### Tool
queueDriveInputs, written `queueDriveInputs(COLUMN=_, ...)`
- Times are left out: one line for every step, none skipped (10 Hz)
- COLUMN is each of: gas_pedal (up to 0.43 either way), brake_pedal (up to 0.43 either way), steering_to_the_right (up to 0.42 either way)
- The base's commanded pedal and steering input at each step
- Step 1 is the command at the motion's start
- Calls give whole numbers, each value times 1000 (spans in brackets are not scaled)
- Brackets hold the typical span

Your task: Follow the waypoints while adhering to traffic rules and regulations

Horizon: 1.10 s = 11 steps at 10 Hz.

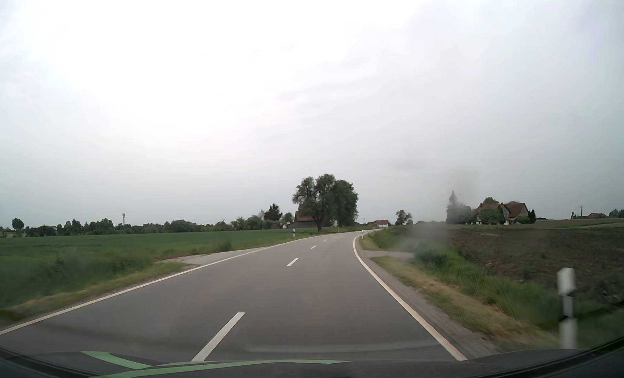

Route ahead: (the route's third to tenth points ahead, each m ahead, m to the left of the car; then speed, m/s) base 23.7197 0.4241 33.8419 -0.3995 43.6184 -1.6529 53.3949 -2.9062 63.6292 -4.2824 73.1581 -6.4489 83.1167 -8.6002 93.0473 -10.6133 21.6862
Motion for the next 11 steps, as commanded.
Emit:
queueDriveInputs(gas_pedal=130, brake_pedal=0, steering_to_the_right=19)
queueDriveInputs(gas_pedal=130, brake_pedal=0, steering_to_the_right=20)
queueDriveInputs(gas_pedal=130, brake_pedal=0, steering_to_the_right=20)
queueDriveInputs(gas_pedal=130, brake_pedal=0, steering_to_the_right=20)
queueDriveInputs(gas_pedal=130, brake_pedal=0, steering_to_the_right=20)
queueDriveInputs(gas_pedal=130, brake_pedal=0, steering_to_the_right=20)
queueDriveInputs(gas_pedal=130, brake_pedal=0, steering_to_the_right=20)
queueDriveInputs(gas_pedal=130, brake_pedal=0, steering_to_the_right=20)
queueDriveInputs(gas_pedal=130, brake_pedal=0, steering_to_the_right=20)
queueDriveInputs(gas_pedal=130, brake_pedal=0, steering_to_the_right=19)
queueDriveInputs(gas_pedal=130, brake_pedal=0, steering_to_the_right=19)
